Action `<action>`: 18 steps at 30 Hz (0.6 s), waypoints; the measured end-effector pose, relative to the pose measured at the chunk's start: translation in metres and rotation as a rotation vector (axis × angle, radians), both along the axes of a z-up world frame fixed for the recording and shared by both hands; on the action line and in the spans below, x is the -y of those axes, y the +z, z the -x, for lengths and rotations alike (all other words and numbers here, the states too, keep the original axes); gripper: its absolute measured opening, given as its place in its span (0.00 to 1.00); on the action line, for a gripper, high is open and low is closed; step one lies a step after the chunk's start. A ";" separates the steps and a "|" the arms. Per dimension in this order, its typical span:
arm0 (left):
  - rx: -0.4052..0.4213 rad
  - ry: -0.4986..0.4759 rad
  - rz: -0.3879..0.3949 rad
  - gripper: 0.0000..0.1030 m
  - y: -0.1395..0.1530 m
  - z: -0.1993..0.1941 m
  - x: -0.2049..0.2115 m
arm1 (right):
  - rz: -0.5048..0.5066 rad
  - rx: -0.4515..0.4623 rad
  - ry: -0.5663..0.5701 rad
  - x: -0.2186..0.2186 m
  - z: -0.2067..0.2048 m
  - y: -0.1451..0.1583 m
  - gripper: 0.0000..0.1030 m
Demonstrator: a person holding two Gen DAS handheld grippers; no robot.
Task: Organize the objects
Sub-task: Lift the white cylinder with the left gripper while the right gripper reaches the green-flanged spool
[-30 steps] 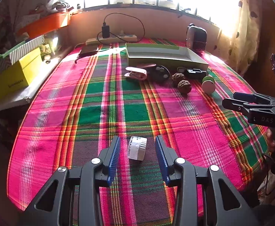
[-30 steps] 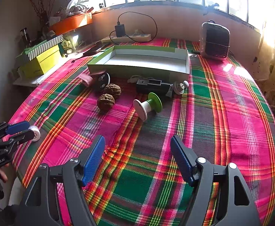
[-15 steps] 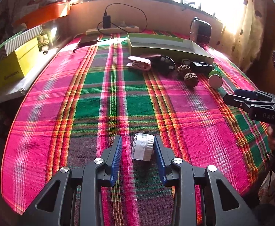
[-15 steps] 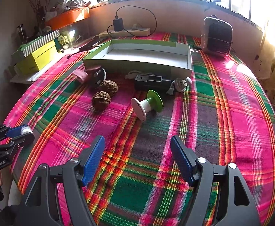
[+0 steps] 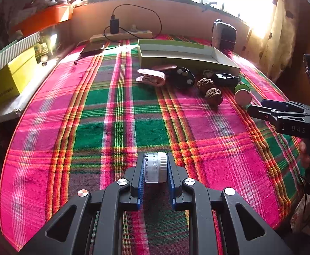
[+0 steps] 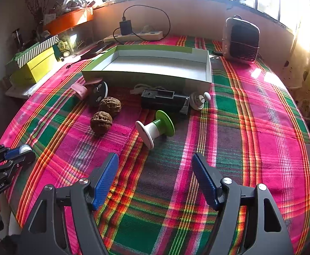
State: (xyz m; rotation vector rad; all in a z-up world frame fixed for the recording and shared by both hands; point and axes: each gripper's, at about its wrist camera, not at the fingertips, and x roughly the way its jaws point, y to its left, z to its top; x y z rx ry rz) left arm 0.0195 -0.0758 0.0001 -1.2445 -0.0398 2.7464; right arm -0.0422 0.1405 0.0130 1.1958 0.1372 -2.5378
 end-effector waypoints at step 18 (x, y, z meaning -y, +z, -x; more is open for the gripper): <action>0.025 -0.092 -0.020 0.16 0.003 0.072 -0.035 | 0.012 0.021 0.063 0.004 0.038 -0.005 0.63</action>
